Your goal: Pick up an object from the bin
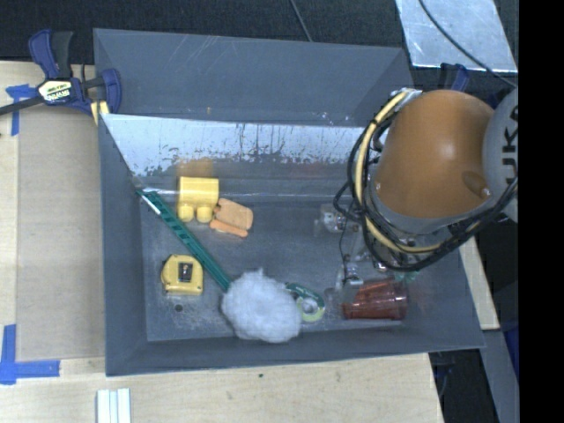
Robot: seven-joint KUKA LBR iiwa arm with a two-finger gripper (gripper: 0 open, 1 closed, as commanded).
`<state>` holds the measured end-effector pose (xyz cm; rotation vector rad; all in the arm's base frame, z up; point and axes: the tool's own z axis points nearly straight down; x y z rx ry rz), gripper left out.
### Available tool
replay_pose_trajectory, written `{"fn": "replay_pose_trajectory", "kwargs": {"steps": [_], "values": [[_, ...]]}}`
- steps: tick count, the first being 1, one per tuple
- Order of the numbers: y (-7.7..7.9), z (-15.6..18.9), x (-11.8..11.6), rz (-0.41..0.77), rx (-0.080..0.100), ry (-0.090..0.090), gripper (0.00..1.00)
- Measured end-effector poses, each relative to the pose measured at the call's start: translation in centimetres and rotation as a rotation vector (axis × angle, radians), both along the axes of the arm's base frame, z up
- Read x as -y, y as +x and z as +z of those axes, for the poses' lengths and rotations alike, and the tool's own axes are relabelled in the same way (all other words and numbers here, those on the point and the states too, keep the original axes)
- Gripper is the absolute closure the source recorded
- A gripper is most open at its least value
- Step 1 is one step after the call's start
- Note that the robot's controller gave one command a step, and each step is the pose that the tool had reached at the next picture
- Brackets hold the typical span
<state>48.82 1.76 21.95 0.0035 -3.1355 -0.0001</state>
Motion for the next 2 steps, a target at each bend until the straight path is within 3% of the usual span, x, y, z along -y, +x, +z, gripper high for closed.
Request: {"fn": "replay_pose_trajectory", "kwargs": {"steps": [1, 2], "values": [[0.2, 0.4, 0.0, -0.001, 0.009, 0.000, 0.00], [3.6, -6.0, 1.4, -0.062, 0.002, 0.000, 0.00]]}}
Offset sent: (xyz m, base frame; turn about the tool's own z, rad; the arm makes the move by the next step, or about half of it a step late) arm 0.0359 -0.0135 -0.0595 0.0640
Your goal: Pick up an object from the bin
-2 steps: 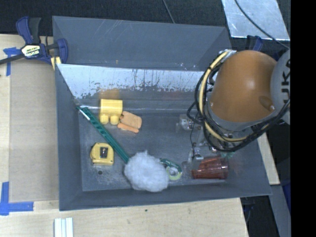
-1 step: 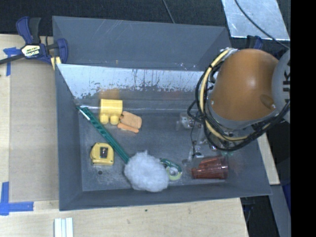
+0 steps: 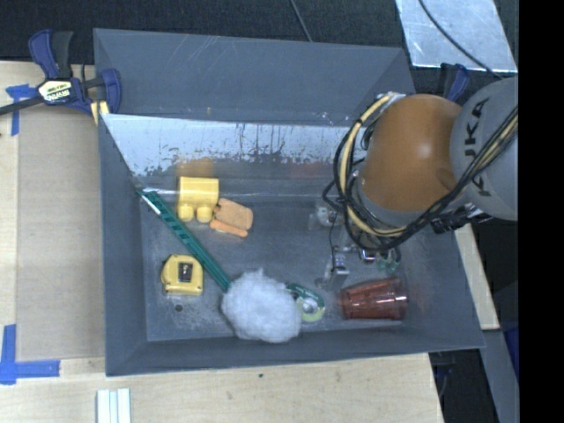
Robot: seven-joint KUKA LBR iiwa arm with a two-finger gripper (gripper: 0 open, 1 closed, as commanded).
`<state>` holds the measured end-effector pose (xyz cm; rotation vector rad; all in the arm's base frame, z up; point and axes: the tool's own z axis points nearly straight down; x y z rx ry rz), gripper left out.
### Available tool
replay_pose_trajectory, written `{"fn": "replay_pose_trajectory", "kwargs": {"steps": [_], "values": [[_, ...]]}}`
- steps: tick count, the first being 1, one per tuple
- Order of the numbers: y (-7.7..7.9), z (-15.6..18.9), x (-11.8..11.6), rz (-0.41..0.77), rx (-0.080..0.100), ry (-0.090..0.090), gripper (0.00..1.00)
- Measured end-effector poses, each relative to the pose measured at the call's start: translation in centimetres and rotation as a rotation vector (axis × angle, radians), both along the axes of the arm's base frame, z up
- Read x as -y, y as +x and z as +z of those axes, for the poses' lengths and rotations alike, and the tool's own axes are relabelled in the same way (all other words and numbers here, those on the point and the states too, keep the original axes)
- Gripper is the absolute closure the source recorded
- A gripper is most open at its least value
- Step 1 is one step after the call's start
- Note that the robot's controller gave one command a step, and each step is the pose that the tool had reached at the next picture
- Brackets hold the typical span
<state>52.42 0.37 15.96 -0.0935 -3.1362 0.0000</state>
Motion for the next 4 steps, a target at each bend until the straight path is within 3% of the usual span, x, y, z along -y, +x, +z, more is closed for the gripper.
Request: {"fn": "replay_pose_trajectory", "kwargs": {"steps": [1, 2, 3, 4], "values": [[-2.3, -0.6, -11.4, 0.082, 0.006, 0.000, 0.00], [-1.5, -1.7, -12.2, 0.122, 0.004, 0.000, 0.00], [-0.6, -8.7, -10.4, 0.177, 0.004, 0.005, 0.00], [-2.5, -8.5, -9.4, 0.187, 0.023, 0.003, 1.00]]}}
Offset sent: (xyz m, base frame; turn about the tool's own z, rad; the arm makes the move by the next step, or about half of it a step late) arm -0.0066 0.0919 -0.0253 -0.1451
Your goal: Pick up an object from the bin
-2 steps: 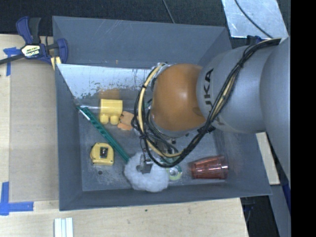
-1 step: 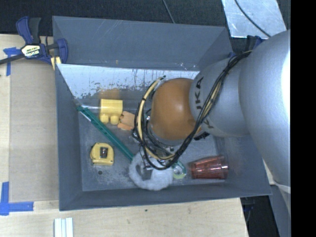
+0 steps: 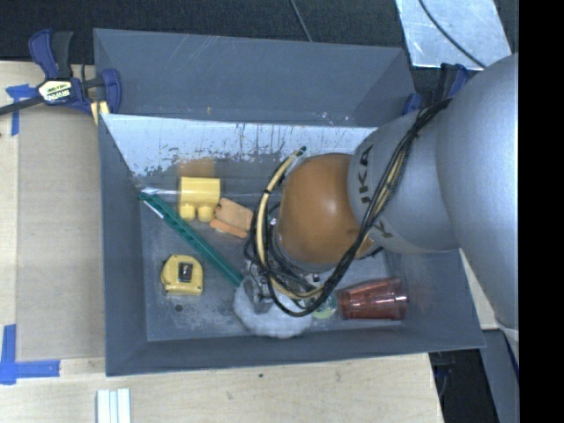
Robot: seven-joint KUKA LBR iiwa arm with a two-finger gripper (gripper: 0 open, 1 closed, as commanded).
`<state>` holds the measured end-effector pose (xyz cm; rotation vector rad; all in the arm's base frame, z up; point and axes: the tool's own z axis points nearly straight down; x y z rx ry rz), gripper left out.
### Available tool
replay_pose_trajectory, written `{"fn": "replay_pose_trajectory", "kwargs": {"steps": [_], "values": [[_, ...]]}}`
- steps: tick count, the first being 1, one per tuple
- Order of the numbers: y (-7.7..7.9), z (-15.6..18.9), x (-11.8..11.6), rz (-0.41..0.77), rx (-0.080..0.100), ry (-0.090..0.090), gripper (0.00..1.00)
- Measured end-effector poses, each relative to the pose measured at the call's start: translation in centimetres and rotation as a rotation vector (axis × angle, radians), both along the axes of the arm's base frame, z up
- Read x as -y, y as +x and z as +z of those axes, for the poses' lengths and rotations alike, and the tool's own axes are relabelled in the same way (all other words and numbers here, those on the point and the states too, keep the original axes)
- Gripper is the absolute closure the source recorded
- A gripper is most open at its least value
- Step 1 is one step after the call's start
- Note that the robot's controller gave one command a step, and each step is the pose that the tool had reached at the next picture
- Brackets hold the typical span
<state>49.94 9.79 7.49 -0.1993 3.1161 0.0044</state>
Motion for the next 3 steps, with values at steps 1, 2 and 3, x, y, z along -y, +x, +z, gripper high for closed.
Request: {"fn": "replay_pose_trajectory", "kwargs": {"steps": [1, 2, 3], "values": [[0.0, 0.0, 0.0, 0.000, 0.000, 0.000, 1.00], [-0.2, 0.6, 0.0, 0.000, -0.006, -0.001, 1.00], [-0.4, 2.7, 0.1, 0.001, -0.015, -0.003, 1.00]]}}
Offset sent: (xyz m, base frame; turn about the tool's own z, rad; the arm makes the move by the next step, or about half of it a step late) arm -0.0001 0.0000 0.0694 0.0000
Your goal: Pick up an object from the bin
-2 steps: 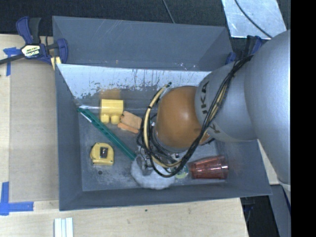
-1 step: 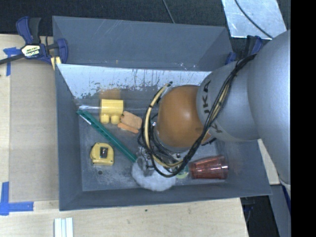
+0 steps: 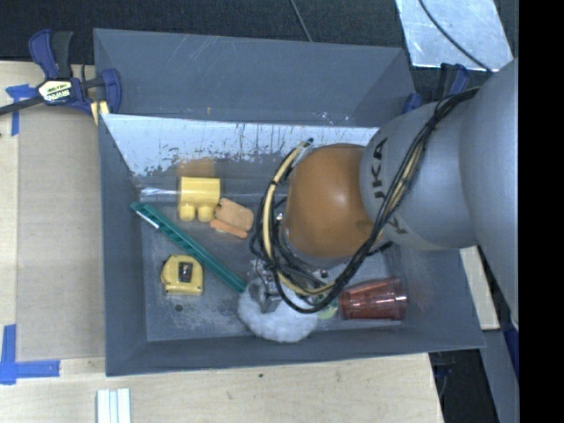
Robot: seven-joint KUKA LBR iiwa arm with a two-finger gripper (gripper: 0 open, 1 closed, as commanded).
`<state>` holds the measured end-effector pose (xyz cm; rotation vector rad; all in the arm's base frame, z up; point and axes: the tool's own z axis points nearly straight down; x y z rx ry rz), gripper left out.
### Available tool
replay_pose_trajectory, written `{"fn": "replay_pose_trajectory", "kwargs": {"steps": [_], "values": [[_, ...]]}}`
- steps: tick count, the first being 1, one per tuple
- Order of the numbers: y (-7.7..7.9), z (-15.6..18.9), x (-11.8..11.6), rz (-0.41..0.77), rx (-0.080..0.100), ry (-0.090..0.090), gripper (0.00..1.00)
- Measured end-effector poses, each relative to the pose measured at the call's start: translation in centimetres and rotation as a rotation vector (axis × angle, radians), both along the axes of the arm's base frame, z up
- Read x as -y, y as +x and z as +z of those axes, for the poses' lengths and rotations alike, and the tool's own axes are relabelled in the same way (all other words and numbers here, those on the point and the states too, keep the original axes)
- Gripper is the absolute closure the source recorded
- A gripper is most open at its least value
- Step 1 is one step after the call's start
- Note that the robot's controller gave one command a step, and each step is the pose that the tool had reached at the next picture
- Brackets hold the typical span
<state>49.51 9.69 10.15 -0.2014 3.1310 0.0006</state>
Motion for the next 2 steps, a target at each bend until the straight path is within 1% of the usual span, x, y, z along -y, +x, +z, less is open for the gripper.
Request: {"fn": "replay_pose_trajectory", "kwargs": {"steps": [2], "values": [[0.1, 3.6, 0.0, 0.000, 0.005, 0.001, 1.00]]}}
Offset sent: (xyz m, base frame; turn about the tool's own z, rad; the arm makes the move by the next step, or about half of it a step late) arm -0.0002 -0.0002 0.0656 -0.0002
